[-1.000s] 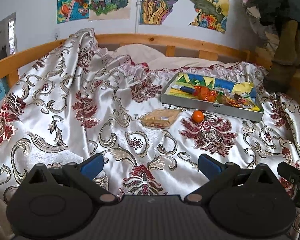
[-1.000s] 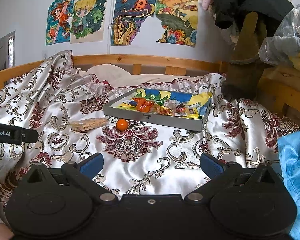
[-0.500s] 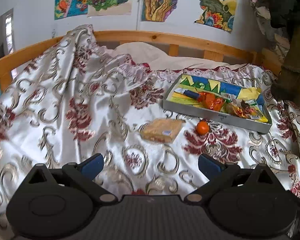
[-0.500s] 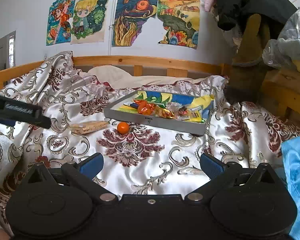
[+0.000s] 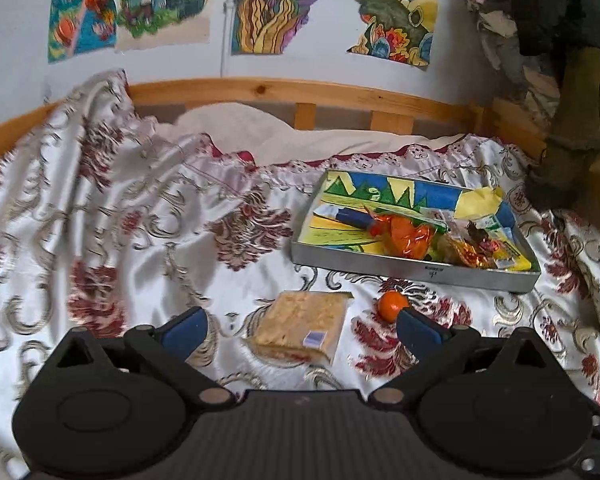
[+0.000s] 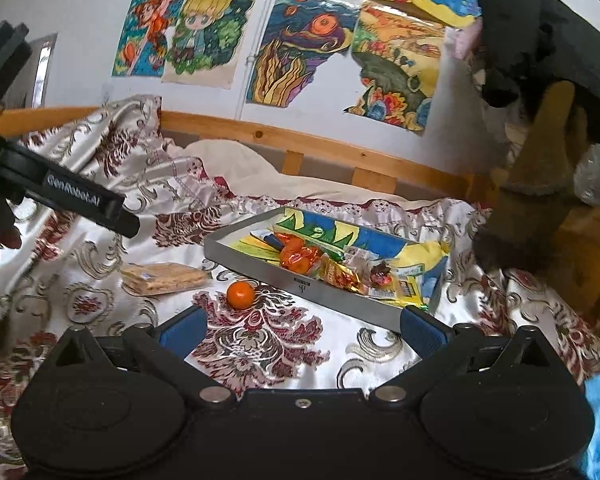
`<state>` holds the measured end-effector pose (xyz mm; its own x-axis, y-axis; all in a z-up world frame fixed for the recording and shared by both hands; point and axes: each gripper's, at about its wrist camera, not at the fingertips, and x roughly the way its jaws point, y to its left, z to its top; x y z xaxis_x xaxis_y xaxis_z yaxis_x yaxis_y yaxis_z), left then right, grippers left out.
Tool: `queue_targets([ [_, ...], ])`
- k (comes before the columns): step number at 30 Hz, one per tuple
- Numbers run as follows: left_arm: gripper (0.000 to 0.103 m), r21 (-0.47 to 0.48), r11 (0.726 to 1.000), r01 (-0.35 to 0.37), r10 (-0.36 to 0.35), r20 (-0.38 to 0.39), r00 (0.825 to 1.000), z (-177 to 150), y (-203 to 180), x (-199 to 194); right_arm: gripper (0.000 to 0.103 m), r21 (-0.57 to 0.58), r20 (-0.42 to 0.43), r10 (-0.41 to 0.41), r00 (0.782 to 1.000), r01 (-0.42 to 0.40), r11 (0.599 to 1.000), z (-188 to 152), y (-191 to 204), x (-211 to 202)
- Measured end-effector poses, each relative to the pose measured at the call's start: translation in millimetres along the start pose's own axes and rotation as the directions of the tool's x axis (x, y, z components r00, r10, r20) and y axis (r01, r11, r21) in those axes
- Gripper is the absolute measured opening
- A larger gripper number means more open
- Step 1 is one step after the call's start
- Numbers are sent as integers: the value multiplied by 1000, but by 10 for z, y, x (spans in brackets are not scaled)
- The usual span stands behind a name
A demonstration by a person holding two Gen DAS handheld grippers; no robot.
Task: Organize snacks
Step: 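Move the left tool to the cracker pack while the right tool approaches the orange, then close the left gripper on the cracker pack while the right gripper closes on the orange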
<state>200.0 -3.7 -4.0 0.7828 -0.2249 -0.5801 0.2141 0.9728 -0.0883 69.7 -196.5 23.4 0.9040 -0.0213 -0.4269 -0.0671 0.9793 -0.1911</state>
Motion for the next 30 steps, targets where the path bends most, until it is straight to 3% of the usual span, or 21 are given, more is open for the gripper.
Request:
queue_targets([
  [4,103,-13,999,53,-54,-72,996,50,136,325,102,-26,-12,43,999,-43,999,73,45,331],
  [8,103,-35,989,143,-147,-173,974,41,334,644,102,-110,-19,113,993,-115,987,157,147,712],
  [12,103,-59,988,144,-151,-161,975,40,449,800,101,-193,-44,112,993,-119,974,125,232,1062],
  [22,103,10,990,141,-139,-118,983,87,386,1060,93,-206,-131,201,971,-225,952,12,221,1604],
  [30,103,6,975,224,-219,-187,958,73,339,1199,87,-228,-148,235,961,-265,937,-21,289,1736],
])
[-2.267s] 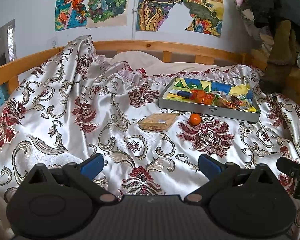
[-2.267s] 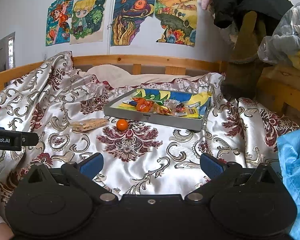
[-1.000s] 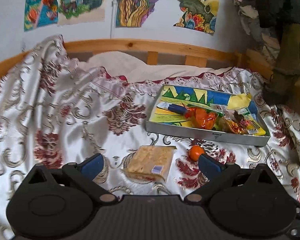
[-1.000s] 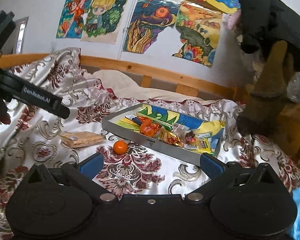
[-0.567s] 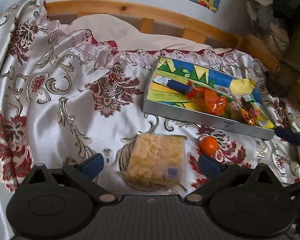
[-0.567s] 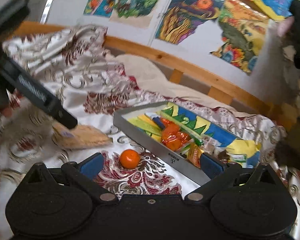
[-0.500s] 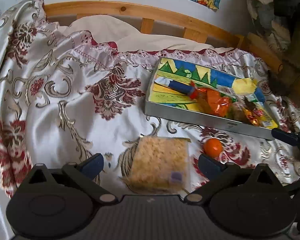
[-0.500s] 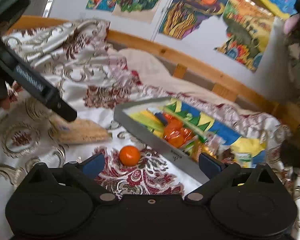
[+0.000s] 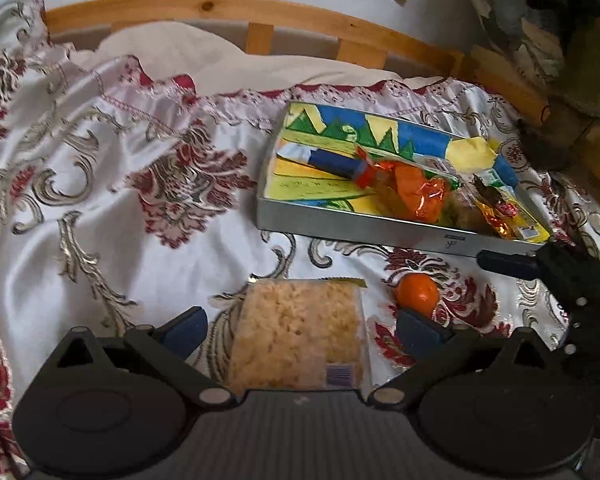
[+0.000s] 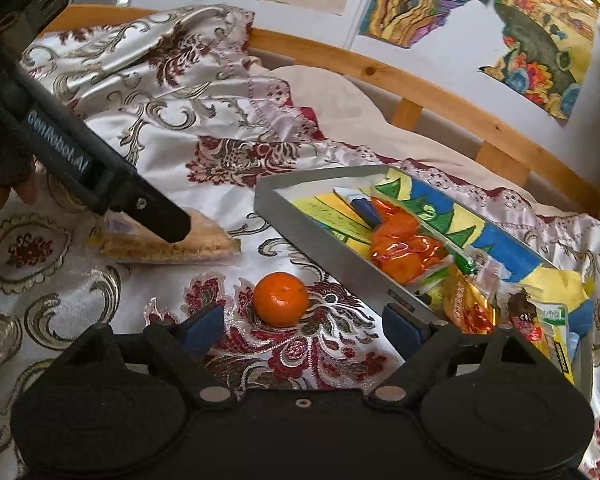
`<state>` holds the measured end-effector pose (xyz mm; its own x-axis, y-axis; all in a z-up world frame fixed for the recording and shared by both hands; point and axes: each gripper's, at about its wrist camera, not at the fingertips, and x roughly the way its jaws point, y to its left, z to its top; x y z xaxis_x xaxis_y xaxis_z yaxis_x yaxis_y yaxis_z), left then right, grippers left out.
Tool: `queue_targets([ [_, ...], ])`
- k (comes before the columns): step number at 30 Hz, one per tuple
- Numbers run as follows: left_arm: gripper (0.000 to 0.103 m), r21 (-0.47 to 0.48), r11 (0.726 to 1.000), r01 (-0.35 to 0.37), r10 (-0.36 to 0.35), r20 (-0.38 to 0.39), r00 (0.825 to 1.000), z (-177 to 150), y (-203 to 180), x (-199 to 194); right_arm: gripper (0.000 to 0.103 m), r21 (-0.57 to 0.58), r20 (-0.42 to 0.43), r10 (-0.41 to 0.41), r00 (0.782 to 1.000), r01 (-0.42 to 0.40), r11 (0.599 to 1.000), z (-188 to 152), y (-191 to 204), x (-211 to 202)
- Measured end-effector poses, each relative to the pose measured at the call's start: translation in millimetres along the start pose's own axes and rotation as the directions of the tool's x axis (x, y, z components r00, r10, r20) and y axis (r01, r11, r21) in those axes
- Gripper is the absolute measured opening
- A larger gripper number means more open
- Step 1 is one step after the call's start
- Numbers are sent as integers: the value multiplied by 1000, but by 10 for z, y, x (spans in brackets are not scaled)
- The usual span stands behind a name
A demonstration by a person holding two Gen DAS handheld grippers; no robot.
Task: Organize snacks
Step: 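Close the left gripper on the cracker pack while the right gripper closes on the orange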
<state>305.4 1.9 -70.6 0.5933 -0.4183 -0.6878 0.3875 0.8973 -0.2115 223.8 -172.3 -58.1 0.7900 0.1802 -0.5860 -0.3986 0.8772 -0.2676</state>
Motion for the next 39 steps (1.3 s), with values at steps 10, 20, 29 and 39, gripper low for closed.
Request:
queue_targets([
  [10,103,91,996,18,-14,-40,999,-23,-142,150,88,15,-11,11,1000,-11,1000,-32,-14,148],
  [20,103,103,995,-19,28,-88,996,-46,-160,242,95,43,-4,6,1000,-6,999,-44,-52,257],
  [29,100,110,994,-25,34,-87,996,-56,-167,244,82,58,11,17,1000,-18,998,-43,-64,254],
  [39,84,94,995,-20,30,-103,994,-77,-130,272,54,102,13,66,998,-67,992,-54,-65,252],
])
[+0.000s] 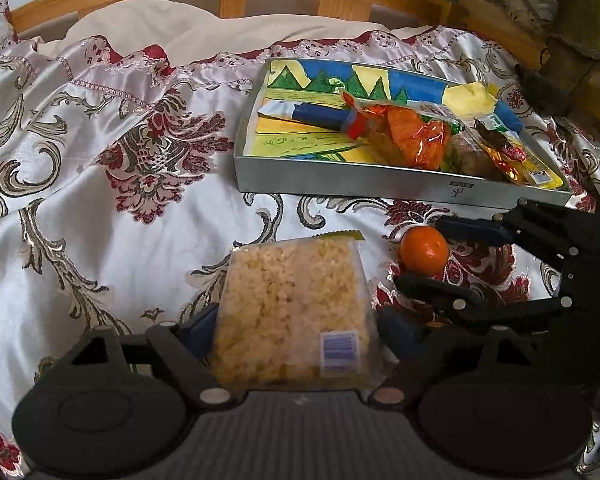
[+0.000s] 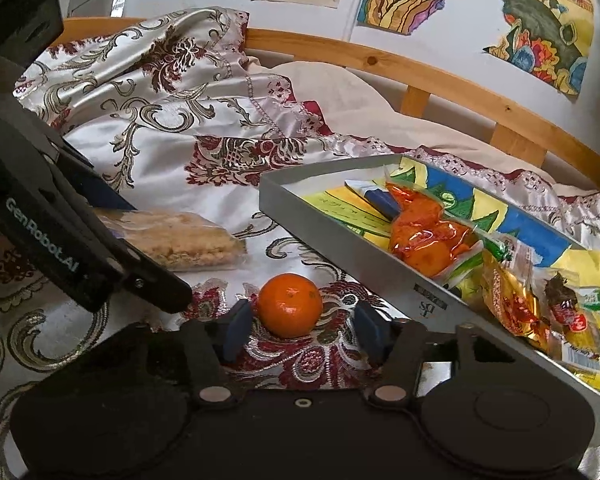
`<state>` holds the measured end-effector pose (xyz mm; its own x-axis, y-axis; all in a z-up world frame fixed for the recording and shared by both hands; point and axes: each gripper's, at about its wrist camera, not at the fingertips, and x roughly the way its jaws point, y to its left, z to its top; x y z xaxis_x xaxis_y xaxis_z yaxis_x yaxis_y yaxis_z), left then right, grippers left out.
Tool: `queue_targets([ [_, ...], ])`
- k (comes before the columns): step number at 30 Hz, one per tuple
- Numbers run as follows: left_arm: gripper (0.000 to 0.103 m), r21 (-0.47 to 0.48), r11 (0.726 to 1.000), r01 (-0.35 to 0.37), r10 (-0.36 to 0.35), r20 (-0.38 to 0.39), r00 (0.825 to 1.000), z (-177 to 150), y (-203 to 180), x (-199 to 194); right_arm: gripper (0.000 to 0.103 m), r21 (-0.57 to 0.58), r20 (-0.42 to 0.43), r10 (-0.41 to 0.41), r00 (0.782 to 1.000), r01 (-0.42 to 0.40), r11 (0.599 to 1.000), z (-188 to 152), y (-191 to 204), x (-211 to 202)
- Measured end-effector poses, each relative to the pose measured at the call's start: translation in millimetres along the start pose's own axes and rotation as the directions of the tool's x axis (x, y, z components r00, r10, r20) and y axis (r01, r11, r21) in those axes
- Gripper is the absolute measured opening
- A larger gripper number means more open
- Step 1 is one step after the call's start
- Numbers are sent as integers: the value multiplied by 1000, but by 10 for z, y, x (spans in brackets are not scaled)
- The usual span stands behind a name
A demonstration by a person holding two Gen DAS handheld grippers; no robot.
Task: Organize snacks
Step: 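Close the left gripper on the cracker pack while the right gripper closes on the orange, then lift the cracker pack and orange and carry them over the grey tray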
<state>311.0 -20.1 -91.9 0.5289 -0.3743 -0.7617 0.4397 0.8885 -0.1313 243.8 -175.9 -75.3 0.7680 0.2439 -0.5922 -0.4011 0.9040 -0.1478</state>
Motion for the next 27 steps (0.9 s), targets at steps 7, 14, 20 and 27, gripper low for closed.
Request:
queue_targets([
  [7,75,-3,1000,-3,3,-3,1000,10,3,-7,36,125,6,61,998,-61,990,-3,-103,1],
  [14,73,-57,998,-5,7,32,999,16,-3,-47,35,106,44,33,998,-38,994,5,-69,-72],
  [20,73,-121,993,6,10,132,991,54,22,-191,35,95,133,-17,991,4,996,98,-103,-227],
  [27,73,-152,988,-8,46,254,966,364,-47,-264,35,167,198,-156,968,124,978,258,-404,-360],
])
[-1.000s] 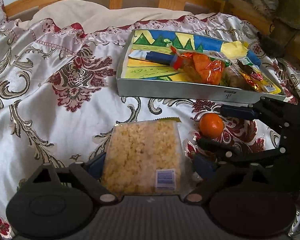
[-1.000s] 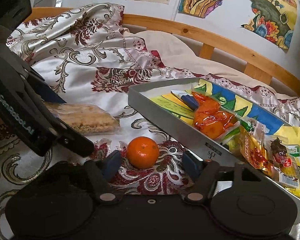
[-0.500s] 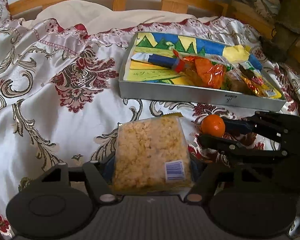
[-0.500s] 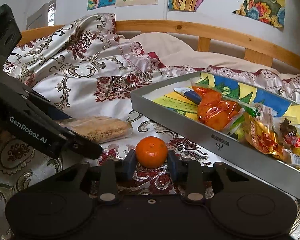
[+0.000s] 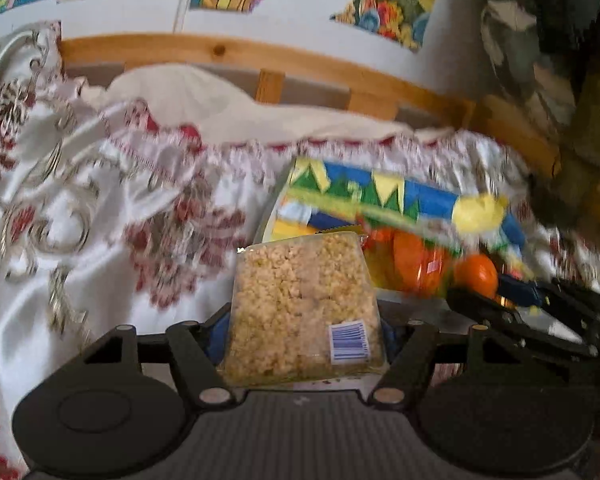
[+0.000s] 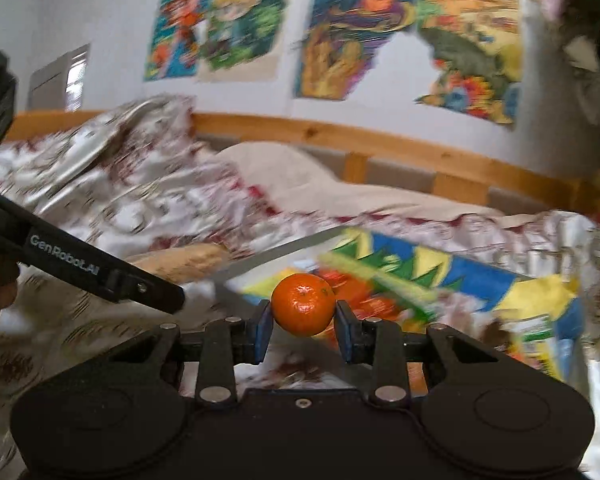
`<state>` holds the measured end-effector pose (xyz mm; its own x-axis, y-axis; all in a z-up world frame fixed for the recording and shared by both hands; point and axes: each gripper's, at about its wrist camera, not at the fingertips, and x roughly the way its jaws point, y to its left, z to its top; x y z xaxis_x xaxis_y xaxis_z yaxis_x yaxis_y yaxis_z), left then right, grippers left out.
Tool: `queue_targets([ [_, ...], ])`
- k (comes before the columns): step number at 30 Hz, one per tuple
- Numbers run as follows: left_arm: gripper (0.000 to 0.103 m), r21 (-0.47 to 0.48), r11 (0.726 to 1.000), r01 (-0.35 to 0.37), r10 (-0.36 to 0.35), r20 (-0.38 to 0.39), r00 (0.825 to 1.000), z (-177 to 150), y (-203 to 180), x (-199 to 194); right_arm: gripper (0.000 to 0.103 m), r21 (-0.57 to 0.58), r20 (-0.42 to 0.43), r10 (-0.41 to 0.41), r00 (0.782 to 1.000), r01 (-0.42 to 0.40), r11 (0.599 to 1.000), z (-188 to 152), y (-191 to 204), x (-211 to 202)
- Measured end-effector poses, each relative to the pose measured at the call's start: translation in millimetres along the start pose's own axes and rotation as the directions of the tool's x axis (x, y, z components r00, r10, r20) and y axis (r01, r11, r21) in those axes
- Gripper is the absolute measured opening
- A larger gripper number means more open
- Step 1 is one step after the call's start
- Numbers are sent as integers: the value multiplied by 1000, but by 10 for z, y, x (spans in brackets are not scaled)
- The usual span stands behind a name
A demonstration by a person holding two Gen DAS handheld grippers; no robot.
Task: Organize snacks
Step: 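Lift the cracker pack and orange and carry them over the grey tray, then lower both held items into the grey tray and open both grippers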
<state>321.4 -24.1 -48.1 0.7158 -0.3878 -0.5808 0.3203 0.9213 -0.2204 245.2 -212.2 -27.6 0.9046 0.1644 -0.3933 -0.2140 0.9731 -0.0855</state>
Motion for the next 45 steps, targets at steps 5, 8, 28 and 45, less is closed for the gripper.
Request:
queue_targets([
  [5,73,-29,1000,6,-5,38,999,272,-173,279,35,62,-21,-106,994,108,992,10,-304,72],
  [8,73,-67,998,1,1,26,1000,344,-250,511,35,126,-40,-156,987,159,979,-17,-472,104],
  [28,82,-78,977,-200,196,-56,979,307,-644,1063,45,224,-111,-233,966,253,941,-121,-854,298],
  [45,102,-58,983,-173,175,32,984,322,-797,459,88,275,-30,-280,959,277,921,151,-854,-192],
])
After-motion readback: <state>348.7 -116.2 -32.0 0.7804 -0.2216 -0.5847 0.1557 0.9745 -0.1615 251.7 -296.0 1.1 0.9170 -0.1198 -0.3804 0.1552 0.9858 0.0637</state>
